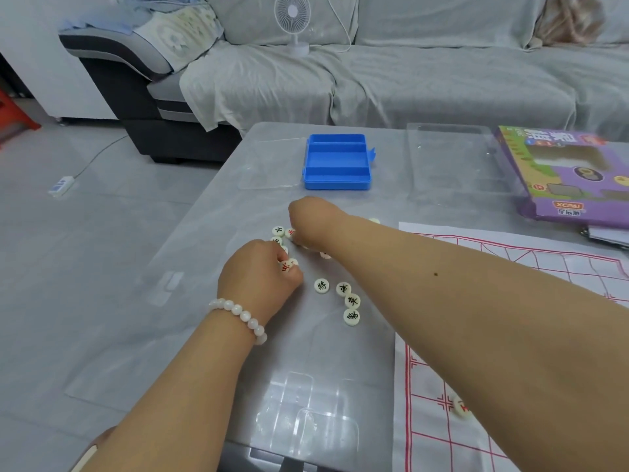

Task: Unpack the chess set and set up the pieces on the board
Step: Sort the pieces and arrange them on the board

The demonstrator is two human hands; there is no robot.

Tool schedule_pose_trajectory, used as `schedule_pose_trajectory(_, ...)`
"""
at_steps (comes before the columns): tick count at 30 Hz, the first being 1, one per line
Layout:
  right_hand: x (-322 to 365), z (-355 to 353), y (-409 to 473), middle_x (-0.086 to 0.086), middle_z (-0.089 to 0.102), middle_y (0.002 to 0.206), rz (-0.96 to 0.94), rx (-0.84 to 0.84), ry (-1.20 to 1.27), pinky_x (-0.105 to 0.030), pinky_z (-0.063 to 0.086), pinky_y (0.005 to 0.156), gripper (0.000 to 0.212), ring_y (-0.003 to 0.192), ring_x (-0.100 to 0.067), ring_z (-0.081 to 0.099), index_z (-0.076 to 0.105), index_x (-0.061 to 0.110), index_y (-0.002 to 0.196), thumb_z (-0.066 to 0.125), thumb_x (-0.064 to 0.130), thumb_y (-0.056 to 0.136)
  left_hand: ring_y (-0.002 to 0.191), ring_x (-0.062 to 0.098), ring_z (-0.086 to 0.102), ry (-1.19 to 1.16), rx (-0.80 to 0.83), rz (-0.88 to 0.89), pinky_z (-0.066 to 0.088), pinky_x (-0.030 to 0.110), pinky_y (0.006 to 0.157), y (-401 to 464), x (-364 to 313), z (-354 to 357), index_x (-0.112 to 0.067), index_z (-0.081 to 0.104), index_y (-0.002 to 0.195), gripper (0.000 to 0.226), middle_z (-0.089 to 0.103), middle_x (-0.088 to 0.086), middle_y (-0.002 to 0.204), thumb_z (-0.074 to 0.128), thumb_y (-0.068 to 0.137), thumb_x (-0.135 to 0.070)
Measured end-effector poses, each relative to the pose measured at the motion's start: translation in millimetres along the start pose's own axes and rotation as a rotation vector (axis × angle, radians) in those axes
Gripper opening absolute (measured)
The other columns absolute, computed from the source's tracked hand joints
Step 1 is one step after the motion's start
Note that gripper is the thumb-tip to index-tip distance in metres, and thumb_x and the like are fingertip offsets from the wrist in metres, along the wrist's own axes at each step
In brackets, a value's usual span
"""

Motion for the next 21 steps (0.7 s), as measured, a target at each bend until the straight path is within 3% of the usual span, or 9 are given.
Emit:
schedule_pose_trajectory(3, -6, -3, -5, -0.004, 0.056, 0.089, 0.005, -0.028, 0.051, -0.027, 0.037, 0.061, 0.014, 0.084, -0.023, 0.049, 0.057, 0.007, 0.102, 0.049, 0.014, 0.093, 0.074, 0.022, 0.061, 0.000, -0.004, -0.002, 0.052, 0.036, 0.070, -1, 0, -2, -0.013, 0.067, 0.082, 0.019, 0.065, 0.003, 0.077, 0.058, 0.081, -0.029)
schedule_pose_trajectory(7, -20, -9, -23, -0.012, 0.061, 0.105, 0.035, -0.123, 0.152, -0.028, 0.039, 0.068, 0.019, 0.095, -0.026, 0.057, 0.060, 0.005, 0.104, 0.049, 0.012, 0.089, 0.070, 0.018, 0.062, -0.039, 0.012, 0.020, 0.053, 0.033, 0.068, -5, -11, -5, -0.016, 0.066, 0.074, 0.015, 0.064, 0.000, 0.067, 0.057, 0.079, -0.028)
schedule_pose_trajectory(13, -40, -14, -61, -0.012, 0.062, 0.109, 0.075, -0.083, 0.225, -0.032, 0.046, 0.085, 0.024, 0.105, -0.024, 0.055, 0.064, 0.003, 0.107, 0.054, 0.019, 0.091, 0.073, 0.016, 0.060, -0.052, 0.072, 0.023, 0.051, 0.031, 0.066, -18, -27, -12, -0.021, 0.066, 0.078, 0.012, 0.063, -0.003, 0.076, 0.059, 0.078, -0.031)
schedule_pose_trajectory(16, -47, -15, -80, -0.012, 0.066, 0.099, 0.098, -0.104, 0.291, -0.032, 0.047, 0.079, 0.022, 0.098, -0.024, 0.059, 0.069, 0.003, 0.099, 0.059, 0.018, 0.088, 0.072, 0.013, 0.060, -0.068, 0.143, 0.082, 0.049, 0.026, 0.065, -29, -40, -14, -0.023, 0.067, 0.078, 0.011, 0.063, -0.005, 0.072, 0.061, 0.079, -0.033)
schedule_pose_trajectory(19, -56, -11, -98, -0.002, 0.058, 0.084, 0.114, -0.122, 0.307, -0.025, 0.042, 0.072, 0.018, 0.096, -0.020, 0.058, 0.070, 0.008, 0.097, 0.061, 0.019, 0.087, 0.067, 0.011, 0.060, -0.062, 0.194, 0.177, 0.048, 0.024, 0.062, -45, -57, -11, -0.022, 0.068, 0.076, 0.012, 0.065, -0.003, 0.069, 0.061, 0.077, -0.031)
schedule_pose_trajectory(21, -58, -10, -107, -0.004, 0.058, 0.092, 0.119, -0.124, 0.313, -0.025, 0.043, 0.074, 0.017, 0.095, -0.019, 0.057, 0.069, 0.009, 0.098, 0.061, 0.019, 0.086, 0.071, 0.012, 0.060, -0.038, 0.226, 0.225, 0.051, 0.028, 0.066, -51, -63, -7, -0.022, 0.068, 0.078, 0.012, 0.064, -0.004, 0.075, 0.059, 0.076, -0.031)
Point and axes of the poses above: each hand's wrist, its own y-axis towards the middle knuckle, its own z-axis out of the palm, x = y × z, the point moved 1 cm from there along y, towards the middle knuckle
